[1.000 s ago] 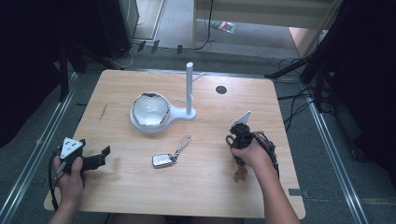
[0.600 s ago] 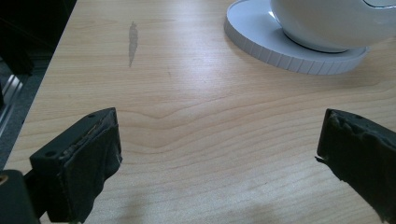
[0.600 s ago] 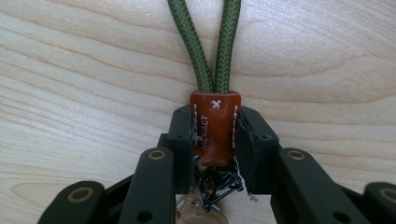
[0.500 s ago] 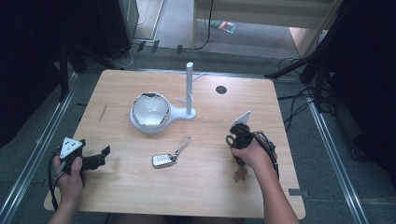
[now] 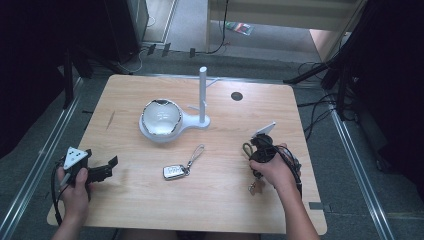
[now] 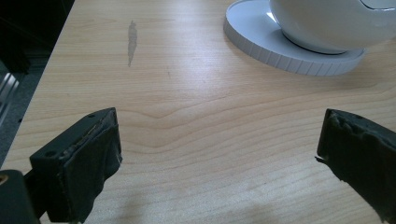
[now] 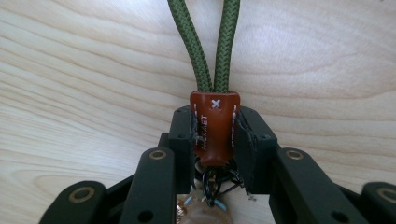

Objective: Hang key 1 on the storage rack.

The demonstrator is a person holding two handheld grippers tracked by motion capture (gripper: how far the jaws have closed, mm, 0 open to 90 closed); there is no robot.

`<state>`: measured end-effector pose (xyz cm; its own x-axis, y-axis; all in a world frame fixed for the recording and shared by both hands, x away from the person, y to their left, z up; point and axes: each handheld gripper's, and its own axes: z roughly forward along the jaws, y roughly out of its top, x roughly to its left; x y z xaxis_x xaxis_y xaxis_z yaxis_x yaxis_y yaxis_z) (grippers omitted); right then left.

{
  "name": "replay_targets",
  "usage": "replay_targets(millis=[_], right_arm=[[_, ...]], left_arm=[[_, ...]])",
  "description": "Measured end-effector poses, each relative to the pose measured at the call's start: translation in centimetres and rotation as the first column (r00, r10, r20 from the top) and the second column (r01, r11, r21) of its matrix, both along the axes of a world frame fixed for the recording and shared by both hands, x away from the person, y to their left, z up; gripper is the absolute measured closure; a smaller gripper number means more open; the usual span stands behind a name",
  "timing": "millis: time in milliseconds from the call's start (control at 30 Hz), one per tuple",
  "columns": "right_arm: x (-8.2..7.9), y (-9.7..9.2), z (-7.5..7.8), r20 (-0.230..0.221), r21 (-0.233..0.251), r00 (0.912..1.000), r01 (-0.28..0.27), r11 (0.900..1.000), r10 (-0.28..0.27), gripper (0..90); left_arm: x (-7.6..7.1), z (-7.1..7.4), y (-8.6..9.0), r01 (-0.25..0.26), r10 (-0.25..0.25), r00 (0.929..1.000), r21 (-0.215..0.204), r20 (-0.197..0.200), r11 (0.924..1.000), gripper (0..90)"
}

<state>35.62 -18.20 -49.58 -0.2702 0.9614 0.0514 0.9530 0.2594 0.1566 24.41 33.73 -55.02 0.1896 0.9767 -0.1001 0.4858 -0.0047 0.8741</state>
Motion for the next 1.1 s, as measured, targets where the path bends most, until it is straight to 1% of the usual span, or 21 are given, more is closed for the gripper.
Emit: replay_targets(millis=[33, 67, 133, 167, 233, 267, 333, 367, 400, 467, 500, 533, 567, 600, 733, 867, 967, 1000, 1033, 1067, 1100], right_arm=[[-0.2, 0.0, 0.3, 0.017, 0.018, 0.9999, 0.003, 0.9998, -0.003, 70.6], [-0.6, -0.1, 1.0, 0.057, 0.05, 0.9983, 0.003, 0.9987, -0.006, 70.6], [-0.7, -0.1, 1.3, 0.072, 0.06, 0.9973, 0.005, 0.9982, -0.009, 70.7], [-0.9, -0.1, 1.7, 0.098, 0.073, 0.9952, 0.003, 0.9974, -0.01, 70.6], [-1.2, -0.1, 2.4, 0.14, 0.088, 0.9902, -0.003, 0.9961, -0.009, 70.6], [-1.5, -0.1, 3.0, 0.182, 0.103, 0.9831, -0.004, 0.9947, -0.014, 70.6], [-1.6, -0.1, 3.3, 0.2, 0.11, 0.9796, 0.0, 0.9939, -0.022, 70.6], [-1.7, -0.1, 3.6, 0.222, 0.118, 0.9748, -0.003, 0.9931, -0.023, 70.6], [-1.9, -0.2, 4.1, 0.262, 0.144, 0.9643, -0.002, 0.9895, -0.037, 70.6], [-2.1, -0.1, 4.7, 0.308, 0.155, 0.9505, -0.008, 0.9879, -0.041, 70.6], [-2.1, -0.1, 4.7, 0.308, 0.155, 0.9505, -0.008, 0.9879, -0.041, 70.6], [-2.2, -0.1, 5.1, 0.349, 0.163, 0.936, -0.01, 0.9865, -0.048, 70.6], [-2.2, -0.1, 5.1, 0.349, 0.163, 0.936, -0.01, 0.9865, -0.048, 70.6], [-2.3, 0.0, 5.5, 0.377, 0.184, 0.9248, -0.018, 0.9828, -0.054, 70.6], [-2.4, 0.2, 6.0, 0.441, 0.179, 0.8959, -0.026, 0.9836, -0.057, 70.6], [-2.6, 0.3, 6.5, 0.508, 0.188, 0.8587, -0.036, 0.9815, -0.066, 70.5], [-2.6, 0.3, 7.2, 0.525, 0.247, 0.8449, -0.038, 0.9683, -0.101, 70.5], [-2.6, 0.4, 7.5, 0.533, 0.25, 0.8402, -0.044, 0.9672, -0.1, 70.5], [-2.6, 0.5, 7.8, 0.546, 0.254, 0.8311, -0.047, 0.9661, -0.103, 70.5], [-2.6, 0.5, 7.8, 0.546, 0.254, 0.8311, -0.047, 0.9661, -0.103, 70.5], [-2.6, 0.6, 8.0, 0.558, 0.263, 0.8228, -0.05, 0.9636, -0.109, 70.5]], left_arm=[[0.0, 0.0, 0.0, -0.001, 0.001, 1.0, 0.001, 0.002, 1.0, 0.1], [0.0, 0.0, 0.0, 0.0, 0.0, 1.0, 0.001, 0.001, 1.0, 0.1], [0.0, 0.0, 0.0, -0.001, 0.001, 1.0, 0.0, 0.001, 1.0, 0.2], [0.0, 0.0, 0.0, -0.002, 0.002, 1.0, 0.0, 0.001, 1.0, 0.2], [0.0, 0.0, 0.0, -0.001, 0.001, 1.0, 0.001, 0.001, 1.0, 0.2], [0.0, 0.0, 0.0, -0.001, 0.001, 1.0, 0.001, 0.001, 1.0, 0.2], [0.0, 0.0, 0.0, -0.001, 0.001, 1.0, 0.001, 0.002, 1.0, 0.2], [0.0, 0.0, 0.0, -0.001, 0.001, 1.0, 0.001, 0.001, 1.0, 0.2], [0.0, 0.0, 0.0, -0.001, 0.001, 1.0, 0.0, 0.001, 1.0, 0.2], [0.0, 0.0, 0.0, -0.001, 0.001, 1.0, 0.0, 0.001, 1.0, 0.2], [0.0, 0.0, 0.0, -0.001, 0.001, 1.0, 0.0, 0.001, 1.0, 0.1], [0.0, 0.0, 0.0, -0.002, 0.002, 1.0, 0.0, 0.0, 1.0, 0.2], [0.0, 0.0, 0.0, -0.001, 0.001, 1.0, 0.0, 0.0, 1.0, 0.2], [0.0, 0.0, 0.0, 0.001, -0.001, 1.0, -0.001, 0.0, 1.0, 0.2], [0.0, 0.0, 0.1, 0.002, -0.002, 1.0, -0.006, 0.001, 1.0, 0.2], [0.0, 0.0, -0.1, -0.001, 0.001, 1.0, 0.003, 0.003, 1.0, 0.2], [0.0, 0.0, -0.1, -0.002, 0.002, 1.0, 0.003, 0.003, 1.0, 0.2], [0.0, 0.0, -0.1, -0.002, 0.002, 1.0, 0.003, 0.003, 1.0, 0.2], [0.0, 0.0, -0.1, -0.003, 0.003, 1.0, 0.005, 0.005, 1.0, 0.1], [0.0, 0.0, -0.1, -0.004, 0.004, 1.0, 0.007, 0.005, 1.0, 0.1], [0.0, 0.0, -0.1, -0.005, 0.005, 1.0, 0.008, 0.003, 1.0, 0.2]])
